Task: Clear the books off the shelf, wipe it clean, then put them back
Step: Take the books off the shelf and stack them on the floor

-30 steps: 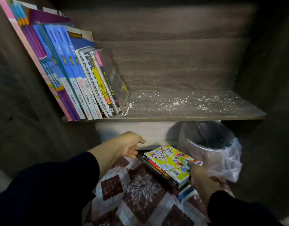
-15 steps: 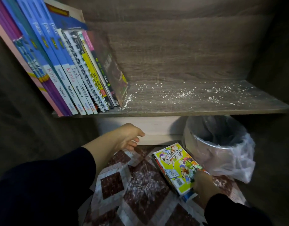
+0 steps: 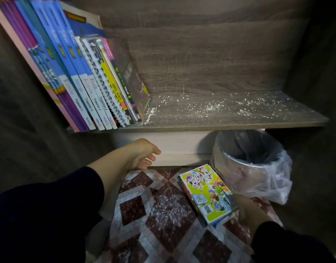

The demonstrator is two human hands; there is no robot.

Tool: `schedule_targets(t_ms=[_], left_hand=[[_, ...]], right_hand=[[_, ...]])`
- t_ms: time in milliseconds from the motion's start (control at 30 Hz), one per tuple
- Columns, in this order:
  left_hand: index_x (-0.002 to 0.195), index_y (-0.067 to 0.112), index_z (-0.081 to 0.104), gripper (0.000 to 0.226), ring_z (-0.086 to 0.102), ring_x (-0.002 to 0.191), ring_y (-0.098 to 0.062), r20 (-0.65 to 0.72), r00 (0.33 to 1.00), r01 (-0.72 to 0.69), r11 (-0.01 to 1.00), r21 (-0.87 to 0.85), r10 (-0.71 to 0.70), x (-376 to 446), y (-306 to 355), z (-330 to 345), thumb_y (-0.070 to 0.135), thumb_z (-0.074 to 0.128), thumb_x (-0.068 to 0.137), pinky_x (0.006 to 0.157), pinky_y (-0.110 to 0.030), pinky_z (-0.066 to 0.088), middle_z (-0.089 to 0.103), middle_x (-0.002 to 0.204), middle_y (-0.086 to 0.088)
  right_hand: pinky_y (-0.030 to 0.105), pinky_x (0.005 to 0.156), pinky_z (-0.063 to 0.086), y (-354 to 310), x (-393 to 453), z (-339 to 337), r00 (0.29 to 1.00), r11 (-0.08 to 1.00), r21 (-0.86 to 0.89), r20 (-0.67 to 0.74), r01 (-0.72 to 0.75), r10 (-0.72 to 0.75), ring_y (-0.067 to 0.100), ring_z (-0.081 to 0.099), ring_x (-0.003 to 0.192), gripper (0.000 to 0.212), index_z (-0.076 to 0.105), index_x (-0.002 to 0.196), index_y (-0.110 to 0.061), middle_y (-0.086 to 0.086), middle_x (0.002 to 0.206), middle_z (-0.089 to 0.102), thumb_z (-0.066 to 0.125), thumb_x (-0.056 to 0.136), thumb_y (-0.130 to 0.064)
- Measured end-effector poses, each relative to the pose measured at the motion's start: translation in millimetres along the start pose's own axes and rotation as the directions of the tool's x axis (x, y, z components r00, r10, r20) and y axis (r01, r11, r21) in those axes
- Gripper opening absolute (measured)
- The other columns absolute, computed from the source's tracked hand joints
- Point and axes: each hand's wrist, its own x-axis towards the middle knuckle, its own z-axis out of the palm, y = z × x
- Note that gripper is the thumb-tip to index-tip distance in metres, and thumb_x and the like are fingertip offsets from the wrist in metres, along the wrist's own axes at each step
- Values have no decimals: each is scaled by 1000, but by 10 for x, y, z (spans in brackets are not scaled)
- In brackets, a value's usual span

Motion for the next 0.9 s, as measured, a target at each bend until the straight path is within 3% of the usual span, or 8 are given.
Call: schedule_targets(t_ms=[100,200,333,467,567,667,767,900], left_hand=[[121,8,53,33,56,94,-26,9,1000,26,1000,10,-26,163,10,116,24,57,92,84,-37,49,61,117,-15],[119,10,50,31,56,98,-25,46,996,70,996,49,-72,373,-46,361,25,57,93,81,-35,47,60,112,-12],[106,11,53,21,52,74,-22,116,986,107,990,88,-116,634,-168,820,26,56,91,70,-27,43,51,84,-7],[103,12,51,19,42,62,-20,186,964,164,977,137,-188,796,-269,1246,26,55,92,68,-29,39,46,76,-6],[118,5,49,31,54,93,-31,203,948,222,966,131,-245,846,-368,1487,24,56,94,88,-47,43,51,101,-11],[134,3,42,51,49,118,-43,250,916,304,949,80,-314,871,-502,1655,25,60,92,87,-56,42,46,135,-21],[139,6,35,55,42,125,-46,349,865,386,923,-3,-361,865,-634,1789,30,57,94,92,-57,40,38,142,-24],[131,8,40,43,57,102,-41,371,862,397,915,-72,-345,872,-724,1815,31,51,96,85,-52,42,53,121,-20]], right_hand=[[28,51,46,-94,172,26,1000,999,-40,12,15,-15,26,59,54,20,63,78,1,8,57,65,57,91,-12],[29,64,51,-108,368,21,997,998,-53,74,33,-29,26,63,68,20,63,81,-4,13,79,68,59,92,-20],[15,33,43,-187,437,30,981,993,-121,192,-12,35,9,59,32,28,62,82,-2,0,41,63,52,95,-24],[24,56,58,-212,604,-18,960,985,-172,273,-19,67,14,70,54,38,65,109,-2,6,68,75,62,88,-34],[48,94,52,-195,684,-46,940,979,-202,336,11,59,24,68,79,70,69,109,-7,17,105,72,78,61,-57],[35,73,60,-240,503,-28,939,974,-226,334,-3,80,22,71,71,42,68,106,-7,15,101,74,67,82,-42],[22,56,57,-211,510,-50,940,983,-181,335,-9,71,19,73,69,33,66,111,-8,9,89,75,60,90,-33],[31,86,57,-178,421,-8,936,975,-218,332,-43,116,18,73,84,41,70,106,-10,7,96,75,66,83,-44]])
